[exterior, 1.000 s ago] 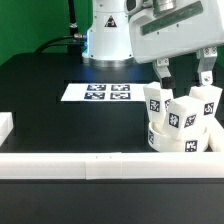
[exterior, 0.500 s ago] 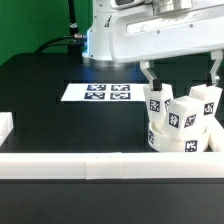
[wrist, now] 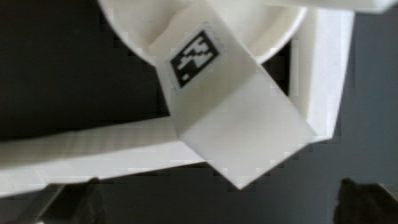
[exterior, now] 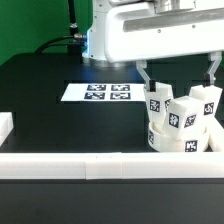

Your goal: Assemble stool

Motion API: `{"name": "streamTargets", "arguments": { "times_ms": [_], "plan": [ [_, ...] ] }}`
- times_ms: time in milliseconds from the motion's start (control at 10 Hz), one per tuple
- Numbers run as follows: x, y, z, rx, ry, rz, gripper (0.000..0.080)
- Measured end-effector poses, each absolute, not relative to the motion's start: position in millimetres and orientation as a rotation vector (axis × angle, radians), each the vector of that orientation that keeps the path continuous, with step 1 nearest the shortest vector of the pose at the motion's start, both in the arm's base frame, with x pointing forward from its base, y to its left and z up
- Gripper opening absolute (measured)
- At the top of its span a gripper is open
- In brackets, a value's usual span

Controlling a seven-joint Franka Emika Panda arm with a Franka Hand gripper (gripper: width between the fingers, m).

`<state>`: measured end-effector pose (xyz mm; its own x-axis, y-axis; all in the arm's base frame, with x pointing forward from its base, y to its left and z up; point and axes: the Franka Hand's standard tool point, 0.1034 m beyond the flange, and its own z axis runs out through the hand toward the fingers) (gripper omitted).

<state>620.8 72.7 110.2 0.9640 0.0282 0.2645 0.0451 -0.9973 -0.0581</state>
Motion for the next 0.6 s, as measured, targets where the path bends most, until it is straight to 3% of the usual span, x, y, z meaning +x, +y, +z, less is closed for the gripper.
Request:
{"name": "streamTargets", "arguments": {
  "times_ms": [200, 500, 600],
  "plan": [
    [620.6, 73.2, 109.1, -3.061, -0.334, -0.422, 0.0649],
    [617.2, 73.7, 106.9, -3.064, -0.289, -0.363, 0.0649],
    [610.2, 78.7, 103.8, -3.059, -0.350, -0.231, 0.0649]
  ]
}}
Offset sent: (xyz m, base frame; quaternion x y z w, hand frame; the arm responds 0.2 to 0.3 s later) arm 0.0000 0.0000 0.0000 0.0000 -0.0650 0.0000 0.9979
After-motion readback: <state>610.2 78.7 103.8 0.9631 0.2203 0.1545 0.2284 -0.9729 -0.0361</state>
